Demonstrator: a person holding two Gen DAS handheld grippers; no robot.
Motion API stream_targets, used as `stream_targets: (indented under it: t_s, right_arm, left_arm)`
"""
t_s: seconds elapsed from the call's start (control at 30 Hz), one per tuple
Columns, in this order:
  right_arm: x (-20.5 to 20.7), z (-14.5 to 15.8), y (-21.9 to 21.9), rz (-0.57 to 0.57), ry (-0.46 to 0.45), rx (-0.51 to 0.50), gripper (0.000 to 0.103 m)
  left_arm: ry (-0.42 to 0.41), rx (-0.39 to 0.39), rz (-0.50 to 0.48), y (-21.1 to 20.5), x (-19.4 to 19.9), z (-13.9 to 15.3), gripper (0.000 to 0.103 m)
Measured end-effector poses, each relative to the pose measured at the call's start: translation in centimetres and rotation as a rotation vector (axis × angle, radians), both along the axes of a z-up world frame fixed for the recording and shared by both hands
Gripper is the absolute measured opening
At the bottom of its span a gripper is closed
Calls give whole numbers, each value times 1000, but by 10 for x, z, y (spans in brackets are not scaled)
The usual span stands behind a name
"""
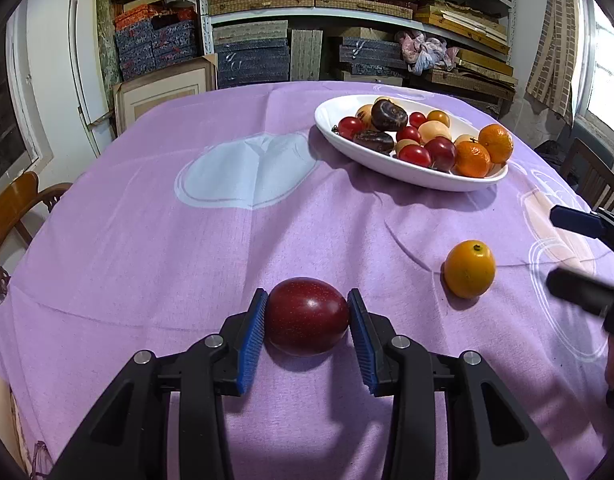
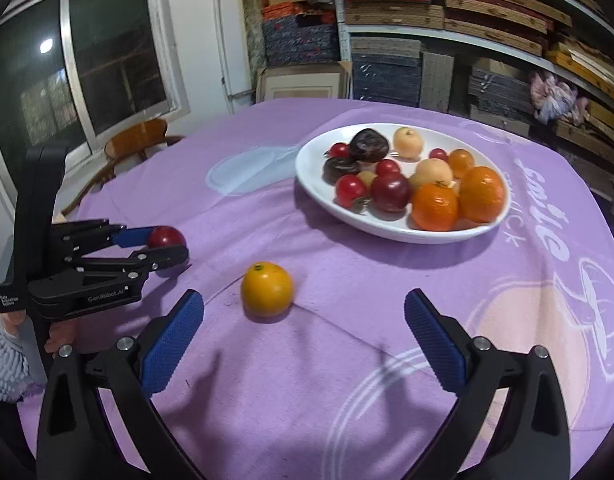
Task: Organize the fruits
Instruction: 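Grasp the red apple with the left gripper while the right gripper grasps the yellow tomato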
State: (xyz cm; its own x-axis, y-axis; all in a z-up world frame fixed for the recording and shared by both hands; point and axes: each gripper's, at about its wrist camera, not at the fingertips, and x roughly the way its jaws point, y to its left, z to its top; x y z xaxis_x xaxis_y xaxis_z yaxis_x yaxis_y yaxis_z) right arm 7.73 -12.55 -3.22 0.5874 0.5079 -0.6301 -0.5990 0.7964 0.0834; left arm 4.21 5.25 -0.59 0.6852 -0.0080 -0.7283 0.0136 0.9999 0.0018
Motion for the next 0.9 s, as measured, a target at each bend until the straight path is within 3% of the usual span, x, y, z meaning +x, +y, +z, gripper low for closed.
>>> stream_targets:
  t_s: [0.13, 0.17, 0.2, 0.27, 0.47, 0.57, 0.9]
  right_arm:
    - [5, -6, 35, 38, 19, -87, 97]
    - [5, -8, 40, 40, 26, -100, 89]
    - [8, -10, 45, 42, 44, -114, 73]
    - [16, -15, 47, 44, 92, -113, 58]
    - [17, -21, 48, 32, 87, -126, 56]
    - [18, -22, 51, 38, 92, -137, 38]
    - [18, -28, 45, 23, 95, -105, 37]
  left_arm:
    - [5, -20, 2, 4, 0, 0, 41]
    - [6, -20, 2, 3, 1, 0, 41]
    - [6, -20, 3, 3, 1, 0, 41]
    - [6, -22, 2, 3, 1, 0, 41]
    - [6, -20, 1, 2, 1, 0, 41]
    - [6, -21, 1, 2, 1, -1, 41]
    - [16, -40, -5, 4, 2, -1, 41]
